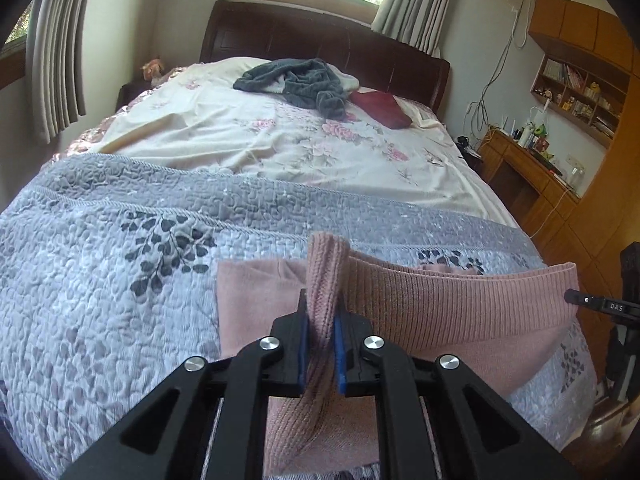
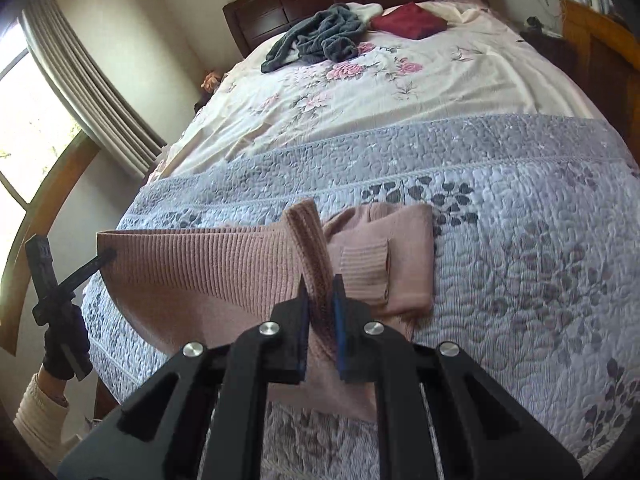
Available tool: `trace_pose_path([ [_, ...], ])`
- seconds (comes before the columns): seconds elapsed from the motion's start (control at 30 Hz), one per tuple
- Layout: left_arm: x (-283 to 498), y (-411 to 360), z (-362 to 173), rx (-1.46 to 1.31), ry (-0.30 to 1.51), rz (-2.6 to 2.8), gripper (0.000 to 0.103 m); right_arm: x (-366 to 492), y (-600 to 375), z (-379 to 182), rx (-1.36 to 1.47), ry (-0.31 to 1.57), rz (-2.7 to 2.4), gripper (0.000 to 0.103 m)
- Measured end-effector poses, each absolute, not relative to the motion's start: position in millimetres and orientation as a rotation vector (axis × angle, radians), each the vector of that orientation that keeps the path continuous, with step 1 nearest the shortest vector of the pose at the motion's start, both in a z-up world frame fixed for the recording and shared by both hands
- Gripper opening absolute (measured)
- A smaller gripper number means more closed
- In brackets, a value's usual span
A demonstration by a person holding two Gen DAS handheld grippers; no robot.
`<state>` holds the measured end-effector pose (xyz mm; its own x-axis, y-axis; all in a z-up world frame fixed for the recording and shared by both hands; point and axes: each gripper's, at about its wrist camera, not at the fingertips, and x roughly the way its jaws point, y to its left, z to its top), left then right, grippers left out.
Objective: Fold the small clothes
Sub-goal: 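Lift the hem and fold it over toward the collar with both grippers, release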
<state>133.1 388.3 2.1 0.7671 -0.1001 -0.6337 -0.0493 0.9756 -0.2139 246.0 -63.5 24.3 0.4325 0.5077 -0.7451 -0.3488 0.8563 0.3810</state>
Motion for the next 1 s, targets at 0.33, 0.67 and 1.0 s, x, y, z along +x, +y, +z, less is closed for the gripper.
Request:
trace_pose_path([
  [0.33, 233.3, 413.2, -54.9, -0.239, 0.786, 0.051, 0.010, 354.9, -33.1, -37.3, 0.172, 1.088, 0.426, 0.009],
  [0.67, 272.0, 420.6, -130.4, -0.242, 0.924, 0.110, 0.014, 381.6, -27.8, -114.7, 0.158, 1.203, 0.336, 0.015],
  [1.0, 219.6, 438.5, -114.1, -0.270, 0.886, 0.144, 0.033, 336.4, -62.4, -102.2, 0.181, 1.178, 0.338, 0.032],
])
